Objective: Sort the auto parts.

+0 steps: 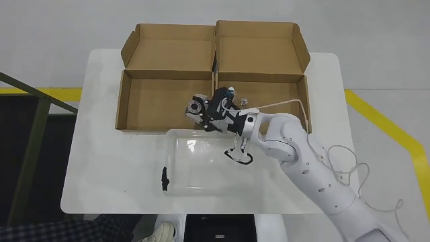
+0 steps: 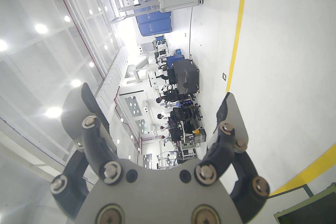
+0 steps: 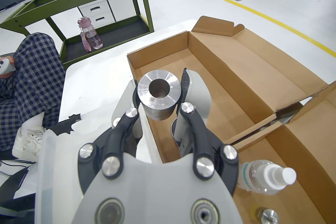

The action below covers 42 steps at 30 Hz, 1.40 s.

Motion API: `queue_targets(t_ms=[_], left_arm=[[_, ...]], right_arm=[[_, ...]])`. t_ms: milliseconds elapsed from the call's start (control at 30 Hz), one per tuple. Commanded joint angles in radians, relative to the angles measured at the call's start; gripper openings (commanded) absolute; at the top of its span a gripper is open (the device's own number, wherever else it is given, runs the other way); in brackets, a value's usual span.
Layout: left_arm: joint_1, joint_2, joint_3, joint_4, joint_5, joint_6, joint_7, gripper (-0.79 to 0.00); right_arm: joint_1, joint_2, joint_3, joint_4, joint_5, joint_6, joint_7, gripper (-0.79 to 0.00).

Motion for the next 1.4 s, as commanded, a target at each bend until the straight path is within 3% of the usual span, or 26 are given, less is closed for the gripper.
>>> queue_targets(t_ms=[0,733,1100,1233,1367], left_arm=[[0.000,0.000,0.000,0.000,0.000,0.000,0.000,0.000],[0.000,0.000,0.000,0.000,0.000,0.000,0.000,0.000],[0.000,0.000,0.000,0.000,0.000,0.000,0.000,0.000],[0.000,0.000,0.000,0.000,0.000,0.000,0.000,0.000],[0.000,0.000,0.000,0.000,0.000,0.000,0.000,0.000]], right_arm=[[0.027,-0.008,-0.014,0.022,0.004,0.014,0.008,-0.785],[0.226,-0.105,-0.151,0.228,-0.076,0.305,0.177,-0.785],[0.255,-0.146,-0.207,0.302,-0.102,0.346,0.248,-0.785],[0.264,-0.159,-0.215,0.331,-0.099,0.342,0.259,-0.711],[0.274,-0.172,-0.221,0.357,-0.095,0.337,0.265,-0.570]])
